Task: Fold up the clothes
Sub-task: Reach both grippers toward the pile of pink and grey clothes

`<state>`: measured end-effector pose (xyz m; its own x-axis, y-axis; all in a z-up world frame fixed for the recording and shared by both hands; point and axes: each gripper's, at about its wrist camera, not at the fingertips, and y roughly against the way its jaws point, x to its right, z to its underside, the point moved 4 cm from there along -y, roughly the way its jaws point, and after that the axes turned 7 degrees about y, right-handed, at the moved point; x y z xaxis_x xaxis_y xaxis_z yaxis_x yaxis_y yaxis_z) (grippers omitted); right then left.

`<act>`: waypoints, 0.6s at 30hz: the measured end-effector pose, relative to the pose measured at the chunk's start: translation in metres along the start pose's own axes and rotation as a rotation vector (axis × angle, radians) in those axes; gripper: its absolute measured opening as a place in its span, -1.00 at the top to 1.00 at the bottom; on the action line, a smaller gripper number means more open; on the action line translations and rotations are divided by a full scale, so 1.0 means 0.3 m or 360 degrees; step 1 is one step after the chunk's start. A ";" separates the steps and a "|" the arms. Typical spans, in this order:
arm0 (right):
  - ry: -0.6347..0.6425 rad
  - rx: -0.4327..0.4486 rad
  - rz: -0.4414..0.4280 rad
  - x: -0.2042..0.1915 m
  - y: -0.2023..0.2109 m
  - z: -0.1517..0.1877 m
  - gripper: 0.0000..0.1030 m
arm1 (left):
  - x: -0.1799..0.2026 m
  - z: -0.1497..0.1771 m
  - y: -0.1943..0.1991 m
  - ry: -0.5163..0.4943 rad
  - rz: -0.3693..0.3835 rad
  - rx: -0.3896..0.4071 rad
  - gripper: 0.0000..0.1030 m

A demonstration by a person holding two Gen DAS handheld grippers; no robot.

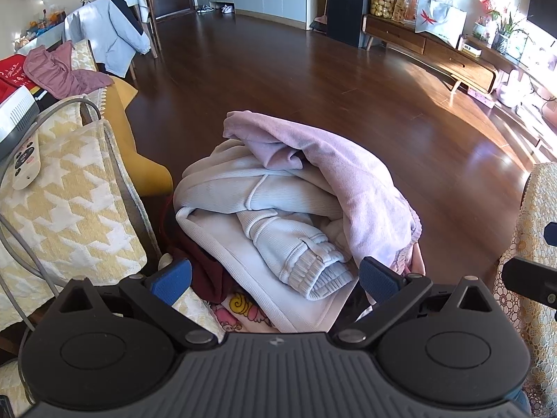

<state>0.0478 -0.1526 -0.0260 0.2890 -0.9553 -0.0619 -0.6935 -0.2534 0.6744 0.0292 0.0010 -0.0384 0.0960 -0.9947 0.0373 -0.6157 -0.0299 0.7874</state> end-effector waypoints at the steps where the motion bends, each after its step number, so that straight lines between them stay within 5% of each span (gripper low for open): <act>1: 0.0000 -0.0003 -0.0001 -0.001 -0.002 0.000 -1.00 | -0.001 0.000 -0.001 0.0001 0.0001 -0.0001 -1.00; 18: 0.0022 -0.0090 0.0014 0.008 -0.114 -0.027 -1.00 | -0.013 -0.047 -0.084 0.0006 0.0000 -0.0014 -1.00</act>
<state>0.0775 -0.1450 -0.0434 0.2927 -0.9551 -0.0459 -0.6575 -0.2359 0.7156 0.0554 0.0070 -0.0498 0.0990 -0.9943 0.0400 -0.6088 -0.0287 0.7928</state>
